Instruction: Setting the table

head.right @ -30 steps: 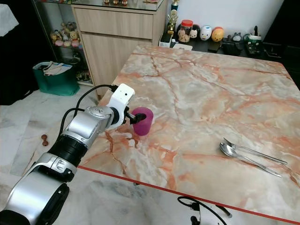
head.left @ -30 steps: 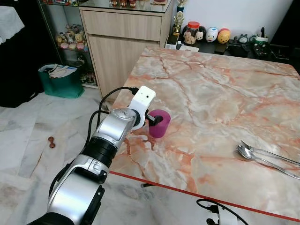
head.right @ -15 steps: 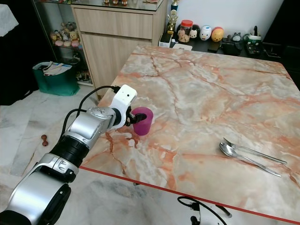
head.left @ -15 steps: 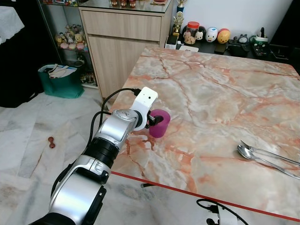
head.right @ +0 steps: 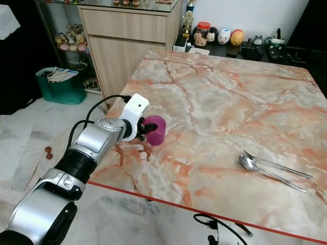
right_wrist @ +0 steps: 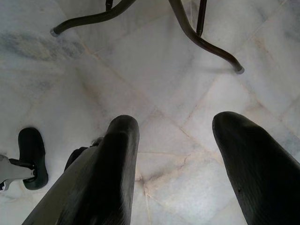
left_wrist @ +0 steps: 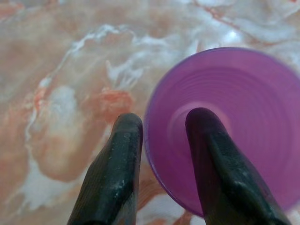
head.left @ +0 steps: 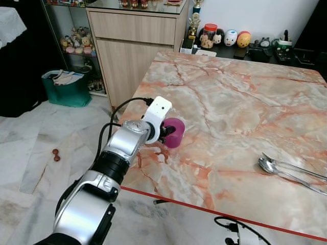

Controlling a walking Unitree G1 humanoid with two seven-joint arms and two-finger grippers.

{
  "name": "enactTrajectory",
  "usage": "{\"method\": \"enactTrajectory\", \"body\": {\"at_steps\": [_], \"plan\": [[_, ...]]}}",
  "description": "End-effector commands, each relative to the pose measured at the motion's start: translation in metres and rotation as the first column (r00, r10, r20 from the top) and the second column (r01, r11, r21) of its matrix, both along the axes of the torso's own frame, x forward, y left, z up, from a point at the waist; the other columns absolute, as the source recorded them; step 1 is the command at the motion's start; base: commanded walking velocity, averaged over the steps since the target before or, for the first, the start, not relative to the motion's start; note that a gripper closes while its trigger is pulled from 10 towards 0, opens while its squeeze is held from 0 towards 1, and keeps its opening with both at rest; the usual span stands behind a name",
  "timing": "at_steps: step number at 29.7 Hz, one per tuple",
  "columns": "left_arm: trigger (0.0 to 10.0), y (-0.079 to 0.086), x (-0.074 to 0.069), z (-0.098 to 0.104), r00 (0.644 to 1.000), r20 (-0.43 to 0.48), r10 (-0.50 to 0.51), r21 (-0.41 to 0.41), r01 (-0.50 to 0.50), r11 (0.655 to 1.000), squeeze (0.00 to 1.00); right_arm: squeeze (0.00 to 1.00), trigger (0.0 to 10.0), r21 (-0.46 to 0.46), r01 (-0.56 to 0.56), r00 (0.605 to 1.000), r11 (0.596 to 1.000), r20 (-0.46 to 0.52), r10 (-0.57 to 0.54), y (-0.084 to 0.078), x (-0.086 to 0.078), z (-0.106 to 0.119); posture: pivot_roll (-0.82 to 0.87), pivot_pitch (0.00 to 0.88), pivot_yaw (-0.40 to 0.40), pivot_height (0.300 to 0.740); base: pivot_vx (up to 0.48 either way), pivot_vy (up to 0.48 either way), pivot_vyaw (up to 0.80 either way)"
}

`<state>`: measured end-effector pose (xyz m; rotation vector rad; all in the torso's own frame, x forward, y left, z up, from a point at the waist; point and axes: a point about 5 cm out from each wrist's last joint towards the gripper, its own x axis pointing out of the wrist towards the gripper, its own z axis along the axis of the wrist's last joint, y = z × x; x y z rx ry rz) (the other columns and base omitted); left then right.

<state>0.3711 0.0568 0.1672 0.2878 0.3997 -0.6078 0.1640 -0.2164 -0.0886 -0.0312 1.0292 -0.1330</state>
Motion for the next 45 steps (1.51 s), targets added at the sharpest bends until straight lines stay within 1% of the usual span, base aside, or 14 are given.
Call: {"method": "enactTrajectory", "body": {"at_steps": [1, 7, 22, 25, 28, 29, 30, 31, 32, 37, 38, 39, 42, 45], "plan": [[0.0, 0.0, -0.001, 0.001, 1.0, 0.013, -0.015, 0.026, 0.015, 1.0, 0.0, 0.0, 10.0, -0.005, -0.001, 1.0, 1.0, -0.003, 0.001, -0.003, 0.0, 0.0, 0.15, 0.0, -0.051, 0.707, 0.0, 0.0, 0.0], [0.0, -0.002, -0.005, -0.001, 1.0, 0.021, -0.022, 0.026, 0.021, 0.999, 0.0, 0.0, 10.0, -0.004, -0.009, 1.0, 1.0, -0.008, 0.009, -0.002, -0.003, -0.001, 0.16, 0.0, -0.052, 0.707, 0.0, 0.0, 0.0], [0.0, 0.005, -0.011, 0.017, 0.996, 0.092, -0.017, -0.015, 0.019, 1.0, 0.0, 0.0, 10.0, -0.003, -0.013, 1.0, 1.0, -0.012, 0.013, -0.003, -0.005, -0.001, 0.16, 0.0, -0.056, 0.707, 0.0, 0.0, 0.0], [0.0, 0.005, -0.013, 0.023, 0.989, 0.146, -0.005, -0.119, 0.022, 0.993, 0.0, 0.0, 10.0, -0.002, -0.012, 1.0, 1.0, -0.011, 0.012, -0.003, -0.004, -0.001, 0.17, 0.0, -0.059, 0.707, 0.0, 0.0, 0.0], [0.0, 0.016, -0.013, 0.03, 0.962, 0.243, 0.124, -0.279, -0.053, 0.959, 0.0, 0.0, 10.0, -0.001, -0.007, 1.0, 1.0, -0.007, 0.007, -0.003, -0.005, -0.001, 0.16, 0.0, -0.059, 0.707, 0.0, 0.0, 0.0], [10.0, 0.024, -0.017, 0.027, 0.947, 0.274, 0.166, -0.316, -0.074, 0.946, 0.0, 0.0, 10.0, -0.001, 0.0, 1.0, 1.0, -0.003, 0.0, -0.004, -0.005, -0.001, 0.16, 0.0, -0.062, 0.707, 0.0, 0.0, 0.0], [10.0, 0.034, -0.022, 0.023, 0.929, 0.303, 0.212, -0.351, -0.098, 0.931, 0.0, 0.0, 10.0, -0.002, 0.009, 1.0, 1.0, 0.001, -0.009, -0.005, -0.005, -0.001, 0.17, 0.0, -0.065, 0.707, 0.0, 0.0, 0.0], [10.0, 0.051, -0.028, 0.015, 0.904, 0.291, 0.313, -0.432, -0.168, 0.886, 0.0, 0.0, 10.0, -0.003, 0.013, 1.0, 1.0, 0.004, -0.013, -0.005, -0.005, -0.001, 0.17, 0.0, -0.068, 0.707, 0.0, 0.0, 0.0], [10.0, 0.056, -0.03, 0.012, 0.896, 0.285, 0.34, -0.452, -0.187, 0.872, 0.0, 0.0, 10.0, -0.004, 0.014, 1.0, 1.0, 0.005, -0.014, -0.005, -0.005, -0.001, 0.17, 0.0, -0.068, 0.707, 0.0, 0.0, 0.0], [10.0, 0.083, -0.044, -0.004, 0.838, 0.306, 0.453, -0.431, -0.302, 0.85, 0.0, 0.0, 10.0, 0.003, 0.044, 0.999, 0.999, 0.01, -0.044, -0.008, -0.006, 0.0, 0.19, 0.0, -0.083, 0.707, 0.0, 0.0, 0.0], [10.0, 0.093, -0.049, -0.007, 0.803, 0.324, 0.5, -0.428, -0.346, 0.835, 0.0, 0.0, 10.0, 0.004, 0.044, 0.999, 0.999, 0.012, -0.044, -0.008, -0.006, 0.0, 0.2, 0.0, -0.089, 0.707, 0.0, 0.0, 0.0], [10.0, 0.109, -0.058, -0.009, 0.742, 0.346, 0.575, -0.449, -0.407, 0.796, 0.0, 0.0, 10.0, 0.004, 0.043, 0.999, 0.999, 0.016, -0.043, -0.009, -0.006, 0.0, 0.2, 0.0, -0.096, 0.707, 0.0, 0.0, 0.0], [10.0, 0.126, -0.069, -0.007, 0.642, 0.389, 0.66, -0.485, -0.467, 0.74, 0.0, 0.0, 10.0, 0.004, 0.048, 0.999, 0.999, 0.024, -0.048, -0.01, -0.005, 0.001, 0.21, 0.0, -0.107, 0.707, 0.0, 0.0, 0.0], [10.0, 0.127, -0.068, -0.004, 0.616, 0.409, 0.674, -0.489, -0.476, 0.731, 0.0, 0.0, 10.0, 0.005, 0.051, 0.998, 0.999, 0.029, -0.051, -0.011, -0.005, 0.001, 0.22, 0.0, -0.113, 0.707, 0.0, 0.0, 0.0]]}}
